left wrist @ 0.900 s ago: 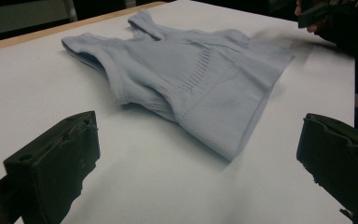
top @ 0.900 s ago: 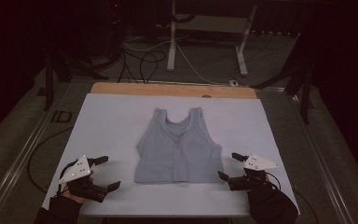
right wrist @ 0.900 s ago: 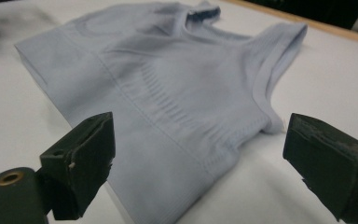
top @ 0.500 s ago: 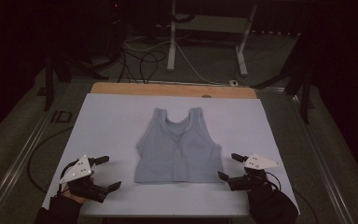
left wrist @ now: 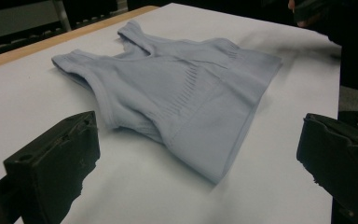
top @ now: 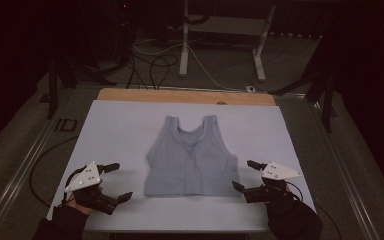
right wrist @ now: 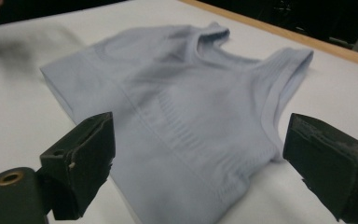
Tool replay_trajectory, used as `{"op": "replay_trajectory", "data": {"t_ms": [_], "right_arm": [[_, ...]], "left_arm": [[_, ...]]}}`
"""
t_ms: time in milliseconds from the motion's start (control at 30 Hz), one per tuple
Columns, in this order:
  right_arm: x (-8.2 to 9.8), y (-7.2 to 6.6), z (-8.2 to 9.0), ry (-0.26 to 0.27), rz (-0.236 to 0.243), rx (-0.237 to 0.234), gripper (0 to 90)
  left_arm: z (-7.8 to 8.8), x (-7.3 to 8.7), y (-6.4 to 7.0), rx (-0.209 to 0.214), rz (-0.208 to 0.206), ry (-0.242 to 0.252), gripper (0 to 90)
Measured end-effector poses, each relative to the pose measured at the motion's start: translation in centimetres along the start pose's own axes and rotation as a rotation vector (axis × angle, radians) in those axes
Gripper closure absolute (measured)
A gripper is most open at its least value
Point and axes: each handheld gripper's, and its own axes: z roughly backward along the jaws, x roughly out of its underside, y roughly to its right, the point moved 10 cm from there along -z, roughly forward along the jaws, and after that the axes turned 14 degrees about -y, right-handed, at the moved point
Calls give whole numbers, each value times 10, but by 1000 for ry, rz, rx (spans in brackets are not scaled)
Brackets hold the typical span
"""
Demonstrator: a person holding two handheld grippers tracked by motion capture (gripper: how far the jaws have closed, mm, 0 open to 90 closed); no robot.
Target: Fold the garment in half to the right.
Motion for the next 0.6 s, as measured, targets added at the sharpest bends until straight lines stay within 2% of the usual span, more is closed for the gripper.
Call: {"op": "replay_trajectory", "data": {"t_ms": [33, 267, 433, 600], "right_arm": [[-3, 1, 1, -8, 0, 1, 91], [-36, 4, 3, 24, 10, -13, 91], [-61, 6, -1, 55, 33, -25, 91], [-83, 6, -12, 65, 56, -36, 91]], "left_arm": [[-1, -2, 1, 5, -2, -7, 4], [-3, -13, 7, 25, -37, -49, 4], [0, -23, 8, 24, -41, -41, 4], [4, -29, 8, 11, -43, -44, 4]]}}
